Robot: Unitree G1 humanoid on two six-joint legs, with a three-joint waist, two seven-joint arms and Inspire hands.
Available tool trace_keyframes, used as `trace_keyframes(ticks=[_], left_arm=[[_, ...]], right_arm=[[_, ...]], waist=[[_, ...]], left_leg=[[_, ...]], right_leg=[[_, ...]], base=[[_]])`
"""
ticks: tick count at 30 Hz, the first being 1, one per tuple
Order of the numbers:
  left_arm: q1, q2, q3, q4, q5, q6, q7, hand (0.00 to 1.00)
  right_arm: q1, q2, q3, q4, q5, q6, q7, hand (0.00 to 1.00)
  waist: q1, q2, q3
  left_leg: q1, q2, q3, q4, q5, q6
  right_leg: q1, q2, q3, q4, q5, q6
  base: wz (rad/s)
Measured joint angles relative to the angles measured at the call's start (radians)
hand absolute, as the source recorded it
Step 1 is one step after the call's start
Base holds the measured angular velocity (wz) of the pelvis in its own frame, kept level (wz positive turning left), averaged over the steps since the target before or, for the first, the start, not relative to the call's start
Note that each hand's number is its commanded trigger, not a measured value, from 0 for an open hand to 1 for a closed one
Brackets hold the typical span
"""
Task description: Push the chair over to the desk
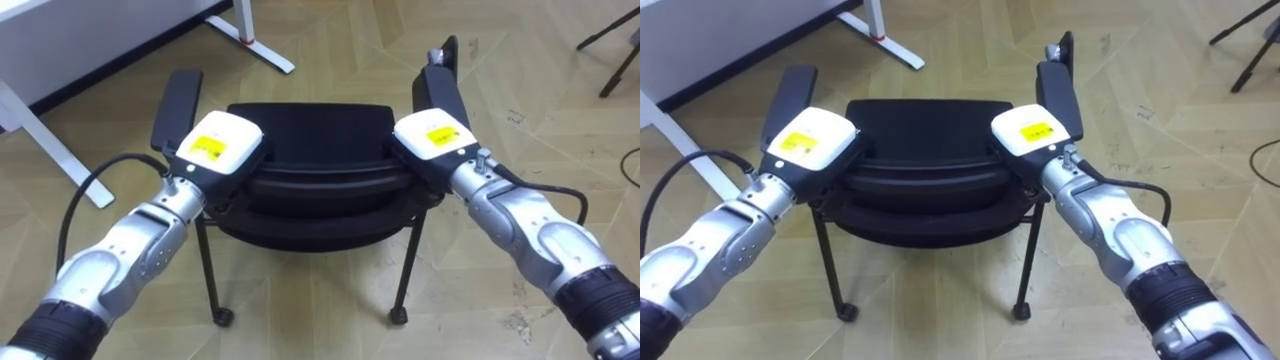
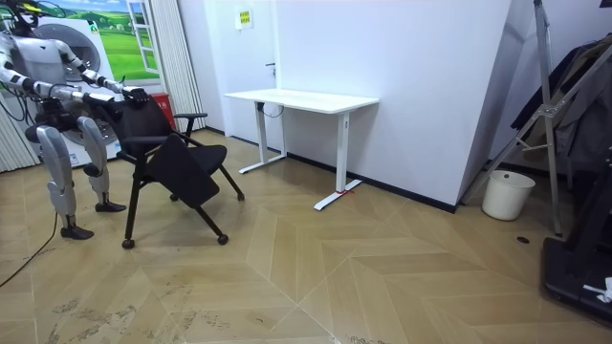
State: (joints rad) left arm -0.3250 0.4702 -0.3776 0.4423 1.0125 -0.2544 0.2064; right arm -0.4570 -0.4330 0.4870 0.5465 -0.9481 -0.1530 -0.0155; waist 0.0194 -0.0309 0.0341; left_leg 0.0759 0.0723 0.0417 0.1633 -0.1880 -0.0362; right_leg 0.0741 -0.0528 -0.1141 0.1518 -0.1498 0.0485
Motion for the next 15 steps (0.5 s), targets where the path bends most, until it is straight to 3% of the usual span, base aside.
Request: trace_keyframes(ticks=[3, 11, 15], left_arm=[[0.000, -0.015, 0.000, 0.013, 0.003, 0.008, 0.004, 1.00], [-0.007, -0.019, -0.009, 0.030, 0.005, 0.015, 0.009, 1.00], [-0.008, -0.021, -0.009, 0.033, 0.006, 0.015, 0.015, 1.00]], right_arm=[[0.001, 0.010, 0.002, 0.025, 0.000, 0.000, -0.013, 1.00], [0.005, 0.022, 0.002, 0.044, 0.000, 0.002, -0.043, 1.00], [0.006, 0.024, 0.001, 0.050, 0.000, 0.000, -0.049, 1.00]], waist=[[0.003, -0.008, -0.0003], [0.004, -0.013, 0.0002], [-0.014, -0.016, 0.0012]], left_leg=[[0.011, 0.000, 0.000, 0.000, 0.000, 0.000], [0.013, 0.002, -0.003, 0.004, 0.000, 0.000], [-0.003, 0.003, -0.017, 0.030, -0.002, -0.002]], right_leg=[[0.011, 0.000, -0.002, -0.001, 0.000, 0.000], [0.018, -0.001, -0.028, -0.001, 0.000, 0.000], [0.026, -0.002, -0.051, 0.000, -0.001, -0.001]], base=[[0.00], [0.02], [0.14]])
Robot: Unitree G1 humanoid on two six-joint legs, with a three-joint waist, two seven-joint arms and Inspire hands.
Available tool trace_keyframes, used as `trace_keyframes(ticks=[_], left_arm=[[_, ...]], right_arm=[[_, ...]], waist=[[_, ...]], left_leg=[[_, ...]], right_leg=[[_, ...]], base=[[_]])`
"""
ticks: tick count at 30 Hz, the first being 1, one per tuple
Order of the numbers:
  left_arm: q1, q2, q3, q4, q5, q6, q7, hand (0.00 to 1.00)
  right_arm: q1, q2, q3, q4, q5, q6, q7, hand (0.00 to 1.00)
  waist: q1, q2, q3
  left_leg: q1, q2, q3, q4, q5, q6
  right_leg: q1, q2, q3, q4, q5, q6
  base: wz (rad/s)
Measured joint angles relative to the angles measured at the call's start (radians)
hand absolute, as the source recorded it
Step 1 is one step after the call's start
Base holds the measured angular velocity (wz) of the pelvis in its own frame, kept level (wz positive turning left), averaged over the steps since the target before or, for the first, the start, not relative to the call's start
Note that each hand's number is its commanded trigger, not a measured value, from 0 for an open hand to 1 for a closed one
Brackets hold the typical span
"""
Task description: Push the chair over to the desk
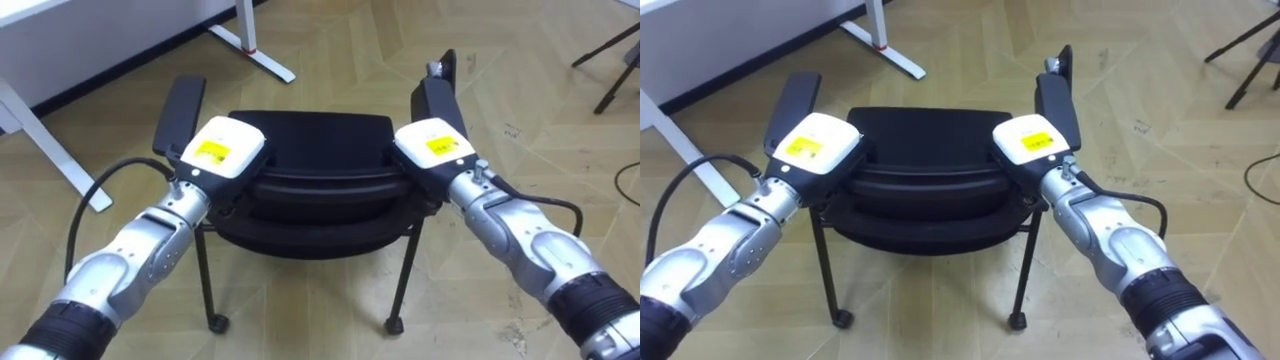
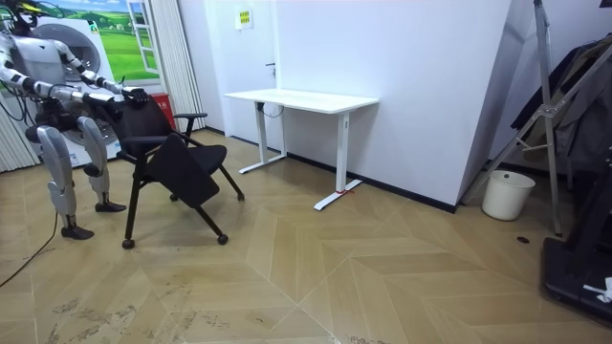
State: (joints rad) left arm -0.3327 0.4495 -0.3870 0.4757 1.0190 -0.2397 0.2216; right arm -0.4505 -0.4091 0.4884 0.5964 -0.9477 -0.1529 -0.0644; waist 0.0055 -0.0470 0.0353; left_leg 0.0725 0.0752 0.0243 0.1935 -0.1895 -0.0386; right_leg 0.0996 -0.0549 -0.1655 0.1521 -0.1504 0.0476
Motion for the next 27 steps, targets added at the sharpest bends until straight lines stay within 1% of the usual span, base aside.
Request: trace_keyframes(ticks=[1, 2, 3, 4, 5, 6, 7, 8, 9, 10, 11, 12, 13, 14, 15, 16, 17, 18, 19, 20, 21, 22, 23, 24, 25, 26, 27], left_arm=[[-0.001, -0.001, 0.000, 0.007, 0.001, -0.001, 0.002, 1.00], [-0.008, -0.005, 0.000, 0.026, 0.002, -0.006, 0.005, 1.00], [-0.017, -0.005, -0.003, 0.044, 0.002, -0.009, 0.007, 1.00], [-0.022, -0.006, -0.008, 0.055, 0.002, -0.010, 0.010, 1.00], [-0.030, -0.011, -0.012, 0.076, 0.002, -0.012, 0.014, 1.00], [-0.034, -0.017, -0.014, 0.092, 0.002, -0.013, 0.014, 1.00], [-0.038, -0.027, -0.015, 0.105, 0.002, -0.014, 0.013, 1.00], [-0.040, -0.030, -0.016, 0.109, 0.002, -0.015, 0.013, 1.00], [-0.041, -0.035, -0.016, 0.112, 0.001, -0.015, 0.016, 1.00], [-0.042, -0.037, -0.016, 0.112, 0.001, -0.015, 0.017, 1.00], [-0.052, -0.047, -0.016, 0.126, 0.001, -0.016, 0.024, 1.00], [-0.059, -0.051, -0.015, 0.141, 0.001, -0.021, 0.028, 1.00], [-0.064, -0.052, -0.016, 0.152, 0.001, -0.026, 0.031, 1.00], [-0.084, -0.053, -0.018, 0.170, -0.001, -0.039, 0.039, 1.00], [-0.114, -0.066, -0.029, 0.195, -0.003, -0.045, 0.050, 1.00], [-0.134, -0.078, -0.031, 0.222, -0.004, -0.052, 0.059, 1.00], [-0.143, -0.086, -0.031, 0.235, -0.004, -0.055, 0.062, 1.00], [-0.160, -0.096, -0.031, 0.260, -0.004, -0.061, 0.071, 1.00], [-0.167, -0.100, -0.031, 0.271, -0.004, -0.064, 0.075, 1.00], [-0.180, -0.104, -0.032, 0.287, -0.006, -0.075, 0.081, 1.00], [-0.185, -0.103, -0.034, 0.289, -0.006, -0.076, 0.085, 1.00], [-0.208, -0.095, -0.041, 0.292, -0.006, -0.076, 0.098, 1.00], [-0.223, -0.092, -0.045, 0.297, -0.006, -0.076, 0.103, 1.00], [-0.252, -0.087, -0.049, 0.310, -0.005, -0.074, 0.109, 1.00], [-0.262, -0.084, -0.049, 0.312, -0.005, -0.073, 0.110, 1.00], [-0.273, -0.082, -0.049, 0.312, -0.006, -0.067, 0.111, 1.00], [-0.274, -0.080, -0.048, 0.308, -0.007, -0.066, 0.111, 1.00]], right_arm=[[0.000, 0.003, 0.000, 0.005, 0.000, -0.001, 0.000, 1.00], [-0.003, 0.009, 0.000, 0.018, 0.000, -0.002, -0.005, 1.00], [-0.006, 0.019, -0.001, 0.031, 0.000, -0.001, -0.015, 1.00], [-0.006, 0.024, -0.001, 0.039, 0.000, -0.001, -0.021, 1.00], [-0.006, 0.030, 0.000, 0.053, 0.000, -0.002, -0.030, 1.00], [-0.006, 0.034, 0.000, 0.065, -0.001, -0.003, -0.033, 1.00], [-0.005, 0.031, -0.001, 0.069, -0.001, -0.008, -0.033, 1.00], [-0.005, 0.027, -0.001, 0.069, -0.001, -0.011, -0.032, 1.00], [-0.006, 0.022, -0.004, 0.067, -0.002, -0.013, -0.032, 1.00], [-0.007, 0.020, -0.006, 0.066, -0.002, -0.016, -0.032, 1.00], [-0.011, 0.014, -0.013, 0.071, -0.002, -0.021, -0.032, 1.00], [-0.013, 0.021, -0.020, 0.080, -0.002, -0.022, -0.032, 1.00], [-0.013, 0.022, -0.021, 0.082, -0.002, -0.022, -0.032, 1.00], [-0.014, 0.012, -0.027, 0.076, 0.003, -0.030, -0.033, 1.00], [-0.016, 0.001, -0.034, 0.073, 0.011, -0.036, -0.037, 1.00], [-0.024, 0.001, -0.042, 0.093, 0.012, -0.038, -0.047, 1.00], [-0.030, 0.001, -0.042, 0.106, 0.012, -0.039, -0.055, 1.00], [-0.044, -0.008, -0.043, 0.135, 0.012, -0.044, -0.068, 1.00], [-0.046, -0.008, -0.042, 0.145, 0.013, -0.045, -0.076, 1.00], [-0.049, -0.010, -0.042, 0.159, 0.019, -0.047, -0.096, 1.00], [-0.050, -0.005, -0.042, 0.173, 0.022, -0.048, -0.118, 1.00], [-0.063, -0.003, -0.044, 0.177, 0.028, -0.047, -0.135, 1.00], [-0.072, -0.003, -0.044, 0.182, 0.032, -0.045, -0.142, 1.00], [-0.093, 0.001, -0.044, 0.199, 0.034, -0.045, -0.155, 1.00], [-0.102, 0.004, -0.045, 0.203, 0.034, -0.045, -0.160, 1.00], [-0.114, 0.007, -0.046, 0.211, 0.033, -0.043, -0.175, 1.00], [-0.117, 0.007, -0.047, 0.210, 0.033, -0.042, -0.188, 1.00]], waist=[[0.000, -0.001, 0.0001], [0.001, -0.001, 0.0002], [0.002, -0.004, 0.0013], [0.000, -0.003, 0.0021], [-0.002, -0.002, 0.0033], [-0.004, 0.001, 0.0054], [-0.010, 0.006, 0.0085], [-0.012, 0.011, 0.0116], [-0.009, 0.020, 0.0169], [-0.008, 0.023, 0.0187], [-0.010, 0.038, 0.0284], [-0.006, 0.038, 0.0312], [-0.008, 0.032, 0.0325], [-0.025, 0.029, 0.0344], [-0.026, 0.033, 0.0380], [-0.018, 0.037, 0.0403], [-0.010, 0.038, 0.0411], [0.002, 0.045, 0.0429], [0.004, 0.047, 0.0416], [0.013, 0.049, 0.0401], [0.014, 0.052, 0.0291], [0.015, 0.039, 0.0294], [0.022, 0.028, 0.0306], [0.029, 0.024, 0.0342], [0.029, 0.017, 0.0306], [0.026, 0.016, 0.0305], [0.027, 0.014, 0.0290]], left_leg=[[-0.002, 0.001, 0.000, 0.011, -0.001, -0.002], [-0.014, 0.002, 0.000, 0.047, -0.008, -0.011], [-0.030, 0.003, 0.000, 0.086, -0.009, -0.013], [-0.040, 0.006, 0.000, 0.110, -0.011, -0.015], [-0.067, 0.013, 0.000, 0.175, -0.017, -0.024], [-0.095, 0.022, -0.001, 0.244, -0.019, -0.026], [-0.135, 0.033, -0.001, 0.335, -0.019, -0.026], [-0.153, 0.040, 0.000, 0.379, -0.019, -0.025], [-0.198, 0.056, 0.000, 0.476, -0.018, -0.025], [-0.223, 0.066, 0.000, 0.528, -0.014, -0.023], [-0.276, 0.094, -0.002, 0.637, 0.005, -0.013], [-0.325, 0.108, -0.002, 0.716, 0.045, -0.006], [-0.342, 0.106, -0.002, 0.735, 0.054, -0.004], [-0.380, 0.094, 0.006, 0.729, 0.038, 0.009], [-0.420, 0.076, 0.032, 0.696, 0.011, 0.025], [-0.458, 0.059, 0.055, 0.654, 0.005, 0.031], [-0.474, 0.048, 0.062, 0.623, 0.006, 0.031], [-0.489, 0.033, 0.077, 0.520, 0.014, 0.029], [-0.489, 0.028, 0.083, 0.456, 0.020, 0.025], [-0.497, 0.022, 0.081, 0.404, 0.052, 0.048], [-0.501, 0.011, 0.084, 0.403, 0.073, 0.063], [-0.502, -0.005, 0.089, 0.401, 0.069, 0.072], [-0.505, -0.008, 0.098, 0.400, 0.067, 0.076], [-0.513, -0.018, 0.104, 0.402, 0.069, 0.094], [-0.518, -0.022, 0.106, 0.404, 0.070, 0.104], [-0.525, -0.035, 0.109, 0.415, 0.065, 0.115], [-0.525, -0.046, 0.121, 0.426, 0.046, 0.132]], right_leg=[[0.003, 0.000, -0.001, 0.001, -0.001, -0.001], [0.006, 0.000, -0.003, 0.005, -0.006, -0.009], [0.004, 0.000, -0.005, 0.017, -0.011, -0.016], [0.005, 0.000, -0.015, 0.023, -0.013, -0.019], [0.008, 0.002, -0.046, 0.038, -0.019, -0.027], [0.018, 0.006, -0.061, 0.050, -0.026, -0.033], [0.029, 0.011, -0.070, 0.057, -0.038, -0.041], [0.033, 0.015, -0.076, 0.063, -0.045, -0.044], [0.034, 0.024, -0.089, 0.086, -0.071, -0.054], [0.032, 0.029, -0.092, 0.099, -0.091, -0.058], [0.028, 0.044, -0.095, 0.143, -0.121, -0.072], [0.021, 0.042, -0.095, 0.183, -0.150, -0.082], [0.016, 0.038, -0.095, 0.200, -0.166, -0.086], [-0.002, 0.037, -0.087, 0.233, -0.194, -0.094], [-0.023, 0.035, -0.086, 0.273, -0.219, -0.097], [-0.036, 0.031, -0.089, 0.305, -0.239, -0.099], [-0.042, 0.028, -0.095, 0.319, -0.248, -0.101], [-0.053, 0.028, -0.094, 0.344, -0.266, -0.099], [-0.054, 0.028, -0.095, 0.357, -0.280, -0.097], [-0.056, 0.020, -0.095, 0.382, -0.304, -0.085], [-0.063, 0.011, -0.093, 0.389, -0.319, -0.060], [-0.073, 0.000, -0.086, 0.395, -0.323, -0.044], [-0.082, -0.005, -0.081, 0.400, -0.321, -0.037], [-0.096, -0.018, -0.074, 0.405, -0.322, -0.035], [-0.101, -0.023, -0.071, 0.407, -0.324, -0.032], [-0.104, -0.037, -0.062, 0.407, -0.335, -0.021], [-0.102, -0.053, -0.058, 0.408, -0.346, -0.011]], base=[[0.15], [0.00], [0.00], [0.08], [0.20], [0.38], [0.33], [0.27], [0.08], [0.09], [0.15], [0.22], [0.45], [0.55], [0.42], [0.07], [-0.29], [-0.27], [-0.31], [-0.19], [-0.14], [-0.09], [-0.13], [-0.18], [-0.17], [-0.13], [-0.13]])
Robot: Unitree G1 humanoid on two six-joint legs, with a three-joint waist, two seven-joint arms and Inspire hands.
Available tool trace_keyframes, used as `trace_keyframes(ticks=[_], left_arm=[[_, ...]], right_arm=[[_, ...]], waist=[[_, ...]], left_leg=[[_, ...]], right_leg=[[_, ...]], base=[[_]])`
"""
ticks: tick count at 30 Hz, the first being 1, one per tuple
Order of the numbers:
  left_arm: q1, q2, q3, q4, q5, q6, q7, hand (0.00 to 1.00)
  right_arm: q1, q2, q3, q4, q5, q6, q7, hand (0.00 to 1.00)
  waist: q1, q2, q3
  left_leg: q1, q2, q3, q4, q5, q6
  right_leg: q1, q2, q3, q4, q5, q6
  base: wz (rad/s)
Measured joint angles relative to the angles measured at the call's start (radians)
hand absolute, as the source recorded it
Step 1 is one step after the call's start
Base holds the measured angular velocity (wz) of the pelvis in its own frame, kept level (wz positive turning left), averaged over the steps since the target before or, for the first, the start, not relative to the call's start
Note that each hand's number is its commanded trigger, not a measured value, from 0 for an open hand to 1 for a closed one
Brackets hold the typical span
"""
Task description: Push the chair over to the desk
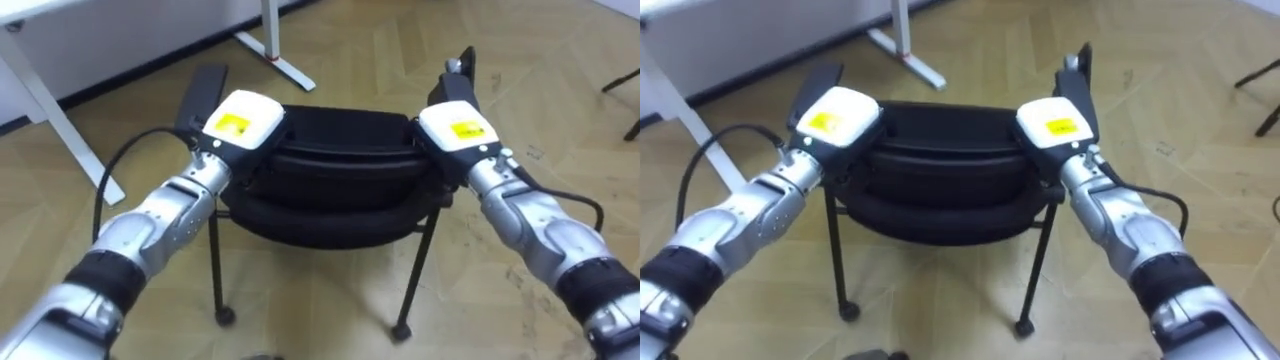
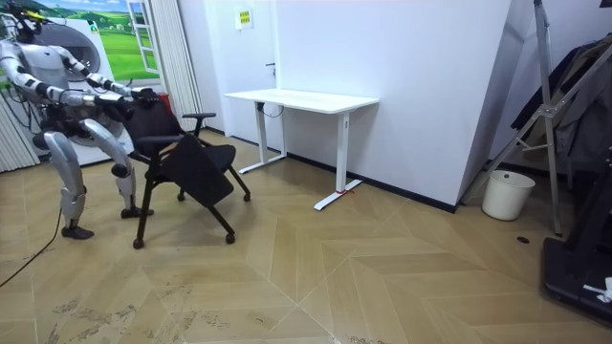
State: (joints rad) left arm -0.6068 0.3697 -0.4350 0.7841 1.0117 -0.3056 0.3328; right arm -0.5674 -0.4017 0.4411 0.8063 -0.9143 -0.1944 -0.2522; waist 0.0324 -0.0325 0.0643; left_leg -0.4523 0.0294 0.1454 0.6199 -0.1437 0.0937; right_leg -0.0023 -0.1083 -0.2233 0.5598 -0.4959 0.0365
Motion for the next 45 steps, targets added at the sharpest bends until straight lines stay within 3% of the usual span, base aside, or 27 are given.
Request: trace_keyframes(ticks=[1, 2, 3, 4, 5, 6, 7, 8, 9, 11, 13, 17, 19, 20, 21, 22, 25, 27, 29, 33, 37, 39, 40, 41, 42, 44, 45], left_arm=[[0.000, 0.001, 0.000, -0.001, -0.004, -0.001, 0.000, 1.00], [-0.003, 0.001, 0.000, -0.004, -0.007, -0.001, 0.000, 1.00], [-0.012, 0.001, 0.002, -0.002, -0.010, 0.001, 0.000, 1.00], [-0.014, -0.001, 0.002, 0.000, -0.018, 0.003, 0.001, 1.00], [-0.014, -0.008, 0.001, 0.010, -0.018, 0.006, 0.005, 1.00], [-0.013, -0.010, -0.001, 0.029, -0.018, -0.004, 0.012, 1.00], [-0.012, -0.009, -0.001, 0.040, -0.018, -0.012, 0.017, 1.00], [-0.012, -0.007, -0.001, 0.060, -0.018, -0.028, 0.036, 1.00], [-0.013, -0.006, -0.001, 0.077, -0.019, -0.033, 0.058, 1.00], [-0.022, -0.007, -0.001, 0.093, -0.027, -0.033, 0.084, 1.00], [-0.036, -0.007, -0.001, 0.113, -0.027, -0.034, 0.100, 1.00], [-0.038, -0.006, -0.014, 0.140, -0.038, -0.033, 0.140, 1.00], [-0.037, -0.004, -0.017, 0.140, -0.038, -0.033, 0.151, 1.00], [-0.030, 0.000, -0.015, 0.140, -0.038, -0.031, 0.165, 1.00], [-0.021, 0.000, -0.010, 0.144, -0.038, -0.029, 0.180, 1.00], [-0.020, 0.000, -0.007, 0.143, -0.038, -0.029, 0.185, 1.00], [-0.025, -0.006, 0.031, 0.143, -0.038, -0.023, 0.214, 1.00], [-0.031, -0.007, 0.032, 0.140, -0.038, -0.008, 0.221, 1.00], [-0.031, -0.007, 0.041, 0.131, -0.039, 0.004, 0.231, 1.00], [-0.029, -0.006, 0.052, 0.094, -0.037, 0.037, 0.240, 1.00], [-0.004, -0.008, 0.060, 0.090, -0.037, 0.056, 0.249, 1.00], [0.013, -0.010, 0.055, 0.094, -0.048, 0.063, 0.249, 1.00], [0.021, -0.012, 0.046, 0.095, -0.066, 0.067, 0.257, 1.00], [0.024, -0.012, 0.039, 0.095, -0.067, 0.073, 0.262, 1.00], [0.036, -0.021, 0.037, 0.097, -0.067, 0.087, 0.272, 1.00], [0.057, -0.035, 0.037, 0.100, -0.069, 0.095, 0.277, 1.00], [0.064, -0.041, 0.037, 0.100, -0.070, 0.096, 0.276, 1.00]], right_arm=[[0.000, -0.001, -0.001, -0.001, -0.003, 0.000, -0.007, 1.00], [-0.002, -0.003, -0.002, -0.002, -0.006, 0.001, -0.017, 1.00], [-0.014, -0.004, -0.001, 0.000, -0.011, 0.005, -0.022, 1.00], [-0.020, -0.002, -0.002, 0.003, -0.018, 0.010, -0.023, 1.00], [-0.016, 0.007, -0.002, 0.005, -0.021, 0.026, -0.029, 1.00], [-0.006, 0.016, -0.002, 0.008, -0.021, 0.034, -0.030, 1.00], [-0.001, 0.020, -0.001, 0.010, -0.021, 0.035, -0.032, 1.00], [0.005, 0.024, 0.002, 0.009, -0.021, 0.035, -0.038, 1.00], [0.005, 0.029, 0.002, 0.010, -0.021, 0.035, -0.044, 1.00], [-0.001, 0.032, 0.004, 0.007, -0.022, 0.041, -0.054, 1.00], [-0.009, 0.037, 0.004, 0.012, -0.022, 0.045, -0.062, 1.00], [0.001, 0.052, 0.010, 0.011, -0.023, 0.058, -0.080, 1.00], [0.002, 0.055, 0.010, 0.010, -0.026, 0.057, -0.086, 1.00], [-0.004, 0.059, 0.012, 0.010, -0.026, 0.058, -0.085, 1.00], [-0.010, 0.061, 0.019, 0.009, -0.027, 0.061, -0.084, 1.00], [-0.016, 0.059, 0.020, 0.009, -0.028, 0.061, -0.082, 1.00], [-0.076, 0.063, 0.029, 0.027, -0.029, 0.061, -0.070, 1.00], [-0.105, 0.068, 0.047, 0.039, -0.024, 0.060, -0.063, 1.00], [-0.127, 0.071, 0.049, 0.041, -0.024, 0.061, -0.055, 1.00], [-0.149, 0.074, 0.045, 0.038, -0.029, 0.065, -0.049, 1.00], [-0.149, 0.083, 0.046, 0.037, -0.031, 0.067, -0.016, 1.00], [-0.136, 0.089, 0.048, 0.039, -0.030, 0.066, -0.002, 1.00], [-0.127, 0.090, 0.048, 0.038, -0.029, 0.063, -0.002, 1.00], [-0.123, 0.092, 0.048, 0.038, -0.029, 0.062, 0.000, 1.00], [-0.117, 0.096, 0.048, 0.041, -0.029, 0.062, 0.006, 1.00], [-0.100, 0.098, 0.047, 0.038, -0.033, 0.060, 0.008, 1.00], [-0.096, 0.094, 0.048, 0.041, -0.035, 0.051, 0.008, 1.00]], waist=[[0.000, -0.004, -0.0027], [0.004, -0.018, -0.0088], [0.015, -0.023, -0.0066], [0.023, -0.021, -0.0045], [0.034, -0.015, 0.0011], [0.033, -0.012, 0.0044], [0.035, -0.008, 0.0087], [0.038, -0.007, 0.0104], [0.036, -0.006, 0.0112], [0.039, 0.009, 0.0197], [0.051, 0.020, 0.0271], [0.053, 0.022, 0.0292], [0.053, 0.016, 0.0272], [0.059, 0.006, 0.0241], [0.072, 0.000, 0.0163], [0.081, 0.005, 0.0149], [0.104, 0.007, 0.0178], [0.104, 0.003, 0.0196], [0.105, 0.000, 0.0214], [0.109, -0.015, 0.0207], [0.111, -0.026, 0.0221], [0.108, -0.019, 0.0244], [0.107, -0.015, 0.0246], [0.107, -0.014, 0.0244], [0.108, -0.010, 0.0246], [0.107, 0.000, 0.0267], [0.103, 0.001, 0.0262]], left_leg=[[0.001, -0.008, 0.005, 0.004, -0.012, 0.006], [0.006, -0.032, 0.018, 0.007, -0.034, 0.017], [0.010, -0.052, 0.018, 0.025, -0.060, 0.031], [0.011, -0.055, 0.018, 0.042, -0.074, 0.036], [0.028, -0.059, 0.019, 0.066, -0.100, 0.046], [0.054, -0.060, 0.018, 0.084, -0.128, 0.048], [0.065, -0.060, 0.019, 0.091, -0.141, 0.048], [0.078, -0.059, 0.018, 0.106, -0.163, 0.049], [0.080, -0.057, 0.014, 0.123, -0.181, 0.049], [0.080, -0.039, -0.001, 0.157, -0.210, 0.042], [0.082, -0.019, -0.021, 0.178, -0.230, 0.025], [0.110, 0.001, -0.089, 0.178, -0.256, -0.023], [0.117, 0.008, -0.116, 0.178, -0.268, -0.049], [0.124, 0.013, -0.127, 0.182, -0.280, -0.071], [0.130, 0.032, -0.137, 0.186, -0.289, -0.102], [0.131, 0.038, -0.139, 0.188, -0.292, -0.121], [0.132, 0.087, -0.166, 0.170, -0.288, -0.175], [0.131, 0.097, -0.165, 0.159, -0.279, -0.192], [0.131, 0.100, -0.165, 0.141, -0.270, -0.207], [0.127, 0.117, -0.167, 0.105, -0.252, -0.229], [0.122, 0.123, -0.175, 0.201, -0.245, -0.217], [0.075, 0.142, -0.191, 0.366, -0.195, -0.165], [0.041, 0.152, -0.202, 0.450, -0.148, -0.155], [0.026, 0.150, -0.213, 0.491, -0.120, -0.152], [0.008, 0.150, -0.227, 0.554, -0.067, -0.147], [0.005, 0.142, -0.238, 0.606, -0.023, -0.149], [-0.005, 0.111, -0.233, 0.614, -0.025, -0.151]], right_leg=[[0.001, -0.012, 0.004, 0.002, -0.004, 0.006], [-0.004, -0.043, 0.007, 0.022, -0.011, 0.022], [-0.033, -0.071, 0.003, 0.119, -0.011, 0.032], [-0.058, -0.084, 0.003, 0.195, 0.001, 0.028], [-0.108, -0.120, 0.009, 0.340, 0.058, 0.028], [-0.157, -0.147, 0.020, 0.467, 0.142, 0.029], [-0.181, -0.156, 0.029, 0.524, 0.192, 0.024], [-0.242, -0.165, 0.052, 0.632, 0.274, 0.025], [-0.306, -0.167, 0.077, 0.732, 0.295, 0.022], [-0.385, -0.162, 0.083, 0.801, 0.286, 0.025], [-0.441, -0.145, 0.083, 0.768, 0.267, 0.041], [-0.469, -0.093, 0.058, 0.428, 0.247, 0.041], [-0.455, -0.064, 0.060, 0.209, 0.266, 0.021], [-0.453, -0.049, 0.064, 0.130, 0.305, 0.000], [-0.438, -0.029, 0.056, 0.136, 0.318, -0.034], [-0.435, -0.020, 0.041, 0.138, 0.310, -0.048], [-0.434, 0.006, -0.022, 0.164, 0.272, -0.120], [-0.437, 0.002, -0.040, 0.184, 0.244, -0.136], [-0.445, 0.001, -0.047, 0.193, 0.218, -0.133], [-0.449, 0.003, -0.081, 0.194, 0.186, -0.161], [-0.423, 0.005, -0.082, 0.252, 0.119, -0.164], [-0.376, 0.002, -0.117, 0.287, 0.076, -0.176], [-0.351, 0.003, -0.137, 0.303, 0.057, -0.193], [-0.341, 0.003, -0.141, 0.314, 0.046, -0.198], [-0.318, 0.003, -0.146, 0.331, 0.022, -0.201], [-0.280, -0.001, -0.151, 0.346, -0.005, -0.197], [-0.267, -0.016, -0.151, 0.359, -0.024, -0.193]], base=[[-0.16], [-0.26], [-0.36], [-0.41], [-0.24], [-0.13], [-0.03], [0.00], [0.07], [0.04], [0.04], [0.30], [0.41], [0.25], [0.15], [0.07], [0.17], [0.25], [0.18], [0.18], [0.18], [0.26], [0.27], [0.20], [0.14], [0.21], [0.22]])
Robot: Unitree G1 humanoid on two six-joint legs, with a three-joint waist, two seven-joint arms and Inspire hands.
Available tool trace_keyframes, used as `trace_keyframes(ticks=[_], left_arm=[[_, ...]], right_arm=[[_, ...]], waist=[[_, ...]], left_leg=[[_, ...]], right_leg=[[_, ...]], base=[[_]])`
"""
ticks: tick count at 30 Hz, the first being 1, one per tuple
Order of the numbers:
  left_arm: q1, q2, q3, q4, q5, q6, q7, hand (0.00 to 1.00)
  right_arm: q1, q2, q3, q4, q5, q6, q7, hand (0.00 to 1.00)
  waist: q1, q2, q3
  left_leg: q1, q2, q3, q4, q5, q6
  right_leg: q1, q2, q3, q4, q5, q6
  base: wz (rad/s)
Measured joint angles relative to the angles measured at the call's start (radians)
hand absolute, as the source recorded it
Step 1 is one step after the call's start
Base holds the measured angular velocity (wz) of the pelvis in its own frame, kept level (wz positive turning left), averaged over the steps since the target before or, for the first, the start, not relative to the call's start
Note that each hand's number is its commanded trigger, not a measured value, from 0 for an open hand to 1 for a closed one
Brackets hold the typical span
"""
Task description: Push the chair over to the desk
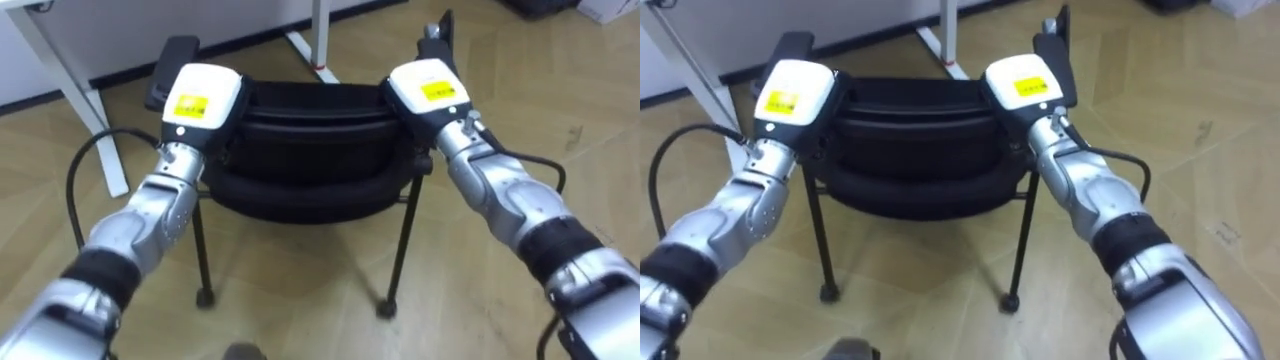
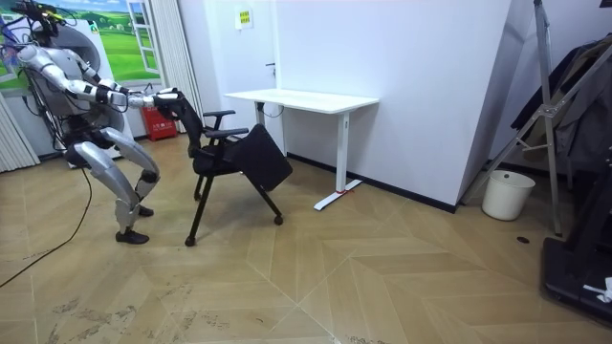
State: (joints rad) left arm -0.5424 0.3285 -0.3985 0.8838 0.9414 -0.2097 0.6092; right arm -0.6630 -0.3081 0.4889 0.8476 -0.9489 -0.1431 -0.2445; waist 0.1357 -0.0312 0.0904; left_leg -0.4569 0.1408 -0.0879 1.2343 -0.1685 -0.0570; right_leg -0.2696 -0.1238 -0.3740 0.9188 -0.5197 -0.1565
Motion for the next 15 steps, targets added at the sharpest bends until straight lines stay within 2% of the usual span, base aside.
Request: trace_keyframes(ticks=[1, 2, 3, 5, 8, 9, 11, 13, 14, 15], left_arm=[[0.001, -0.004, -0.004, 0.000, -0.010, 0.001, 0.000, 1.00], [0.002, -0.012, -0.015, 0.000, -0.031, 0.006, 0.000, 1.00], [0.005, -0.018, -0.017, -0.002, -0.036, 0.007, -0.001, 1.00], [0.015, -0.024, -0.017, -0.007, -0.039, 0.009, 0.000, 1.00], [0.017, -0.027, -0.016, -0.018, -0.045, 0.008, 0.004, 1.00], [0.017, -0.026, -0.016, -0.021, -0.045, 0.008, 0.006, 1.00], [0.009, -0.026, -0.016, -0.021, -0.044, 0.008, 0.007, 1.00], [-0.009, -0.023, -0.016, -0.018, -0.044, 0.009, 0.003, 1.00], [-0.013, -0.022, -0.016, -0.020, -0.043, 0.009, -0.001, 1.00], [-0.015, -0.017, -0.017, -0.025, -0.040, 0.010, -0.006, 1.00]], right_arm=[[0.000, -0.001, 0.001, 0.000, 0.000, -0.002, 0.000, 1.00], [0.000, -0.016, 0.004, 0.000, 0.000, -0.007, -0.003, 1.00], [0.000, -0.022, 0.010, -0.006, 0.001, -0.010, -0.004, 1.00], [0.002, -0.033, 0.020, -0.015, 0.001, -0.010, -0.005, 1.00], [0.003, -0.047, 0.022, -0.030, -0.002, -0.011, -0.013, 1.00], [0.003, -0.054, 0.022, -0.031, -0.002, -0.010, -0.019, 1.00], [0.001, -0.056, 0.021, -0.031, -0.001, -0.009, -0.027, 1.00], [-0.007, -0.051, 0.018, -0.028, 0.003, -0.006, -0.034, 1.00], [-0.006, -0.049, 0.017, -0.027, 0.005, -0.006, -0.036, 1.00], [-0.007, -0.044, 0.010, -0.014, 0.005, -0.006, -0.038, 1.00]], waist=[[-0.001, 0.003, 0.0015], [0.002, 0.013, 0.0051], [0.007, 0.020, 0.0056], [0.006, 0.024, 0.0049], [0.002, 0.023, 0.0037], [0.005, 0.020, 0.0031], [0.005, 0.012, 0.0058], [0.007, 0.002, 0.0102], [0.007, -0.001, 0.0106], [0.009, -0.010, 0.0075]], left_leg=[[-0.008, -0.016, 0.005, 0.000, -0.006, 0.002], [-0.022, -0.035, 0.021, -0.012, -0.018, 0.019], [-0.029, -0.054, 0.034, -0.054, -0.038, 0.019], [-0.038, -0.081, 0.063, -0.133, -0.053, 0.014], [-0.028, -0.104, 0.088, -0.314, -0.071, 0.014], [-0.009, -0.101, 0.110, -0.352, -0.084, 0.008], [0.006, -0.104, 0.134, -0.390, -0.096, 0.018], [0.003, -0.118, 0.125, -0.408, -0.098, 0.022], [0.001, -0.119, 0.124, -0.409, -0.098, 0.022], [-0.002, -0.119, 0.124, -0.411, -0.097, 0.022]], right_leg=[[0.004, -0.006, 0.000, 0.004, -0.006, 0.001], [0.015, -0.010, 0.000, 0.005, -0.011, 0.004], [0.022, -0.018, 0.001, 0.005, -0.015, 0.005], [0.028, -0.031, 0.001, 0.005, -0.022, 0.016], [0.031, -0.047, -0.003, 0.005, -0.027, 0.028], [0.032, -0.052, -0.002, 0.003, -0.027, 0.033], [0.029, -0.060, -0.002, 0.000, -0.028, 0.044], [0.024, -0.071, -0.014, -0.003, -0.031, 0.050], [0.024, -0.071, -0.016, -0.005, -0.032, 0.053], [0.024, -0.071, -0.019, -0.009, -0.033, 0.055]], base=[[0.14], [0.00], [0.00], [0.11], [0.12], [0.09], [0.13], [0.19], [0.22], [0.11]])
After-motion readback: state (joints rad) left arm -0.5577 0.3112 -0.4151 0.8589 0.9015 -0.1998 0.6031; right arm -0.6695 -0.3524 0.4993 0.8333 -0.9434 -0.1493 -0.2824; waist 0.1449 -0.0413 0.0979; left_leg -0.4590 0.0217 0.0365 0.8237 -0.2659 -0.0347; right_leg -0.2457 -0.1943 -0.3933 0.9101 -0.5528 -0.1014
